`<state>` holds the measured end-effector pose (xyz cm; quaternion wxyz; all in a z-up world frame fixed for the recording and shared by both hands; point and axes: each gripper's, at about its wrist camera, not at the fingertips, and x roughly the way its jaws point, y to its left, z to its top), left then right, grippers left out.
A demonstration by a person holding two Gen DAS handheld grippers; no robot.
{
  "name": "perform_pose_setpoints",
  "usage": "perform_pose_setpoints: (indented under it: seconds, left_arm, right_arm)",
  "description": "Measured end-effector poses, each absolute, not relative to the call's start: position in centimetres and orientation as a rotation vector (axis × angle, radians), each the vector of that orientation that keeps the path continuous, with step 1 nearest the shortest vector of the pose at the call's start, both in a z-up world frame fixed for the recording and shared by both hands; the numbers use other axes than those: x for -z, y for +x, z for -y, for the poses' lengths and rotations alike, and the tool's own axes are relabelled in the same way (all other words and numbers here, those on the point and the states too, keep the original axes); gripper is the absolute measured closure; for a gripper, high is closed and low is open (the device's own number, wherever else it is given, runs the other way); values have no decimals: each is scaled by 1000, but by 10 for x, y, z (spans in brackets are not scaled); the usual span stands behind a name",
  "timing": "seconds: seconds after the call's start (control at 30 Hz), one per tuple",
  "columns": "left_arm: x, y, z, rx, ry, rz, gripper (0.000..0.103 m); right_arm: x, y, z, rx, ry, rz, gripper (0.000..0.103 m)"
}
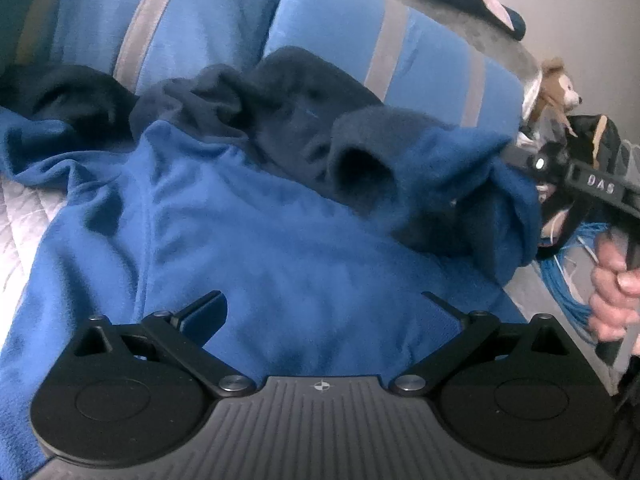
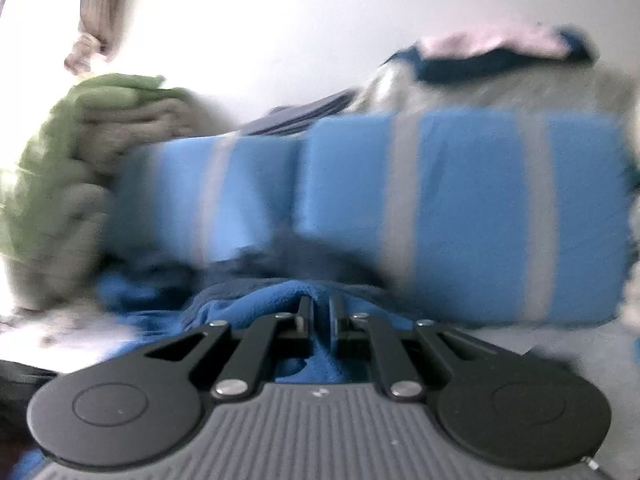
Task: Fold clothes
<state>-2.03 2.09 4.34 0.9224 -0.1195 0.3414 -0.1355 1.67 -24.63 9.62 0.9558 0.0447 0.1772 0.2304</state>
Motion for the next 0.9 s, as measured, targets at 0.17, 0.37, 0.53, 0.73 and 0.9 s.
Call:
perform_pose_setpoints:
  seconds: [0.17, 0.37, 0.53, 0.73, 0.9]
  left_arm:
    - [-39, -19, -23, 270, -246, -724, 0]
    - [-37, -19, -23, 288, -261, -723, 0]
    - [-37, -19, -22, 329, -308, -711, 0]
    - [-40, -18, -26, 370, -412, -709, 0]
    - [-36, -15, -31, 392, -489, -714, 0]
  right_arm:
    - [-66, 42, 226, -350, -11, -572, 66]
    - [-55, 28, 201, -270, -214, -513, 17]
    - [-55, 14, 187, -313, -379, -414, 12]
    - [-47, -6, 170, -384, -608, -317, 10]
    - [-29, -27, 152, -492, -788, -254, 12]
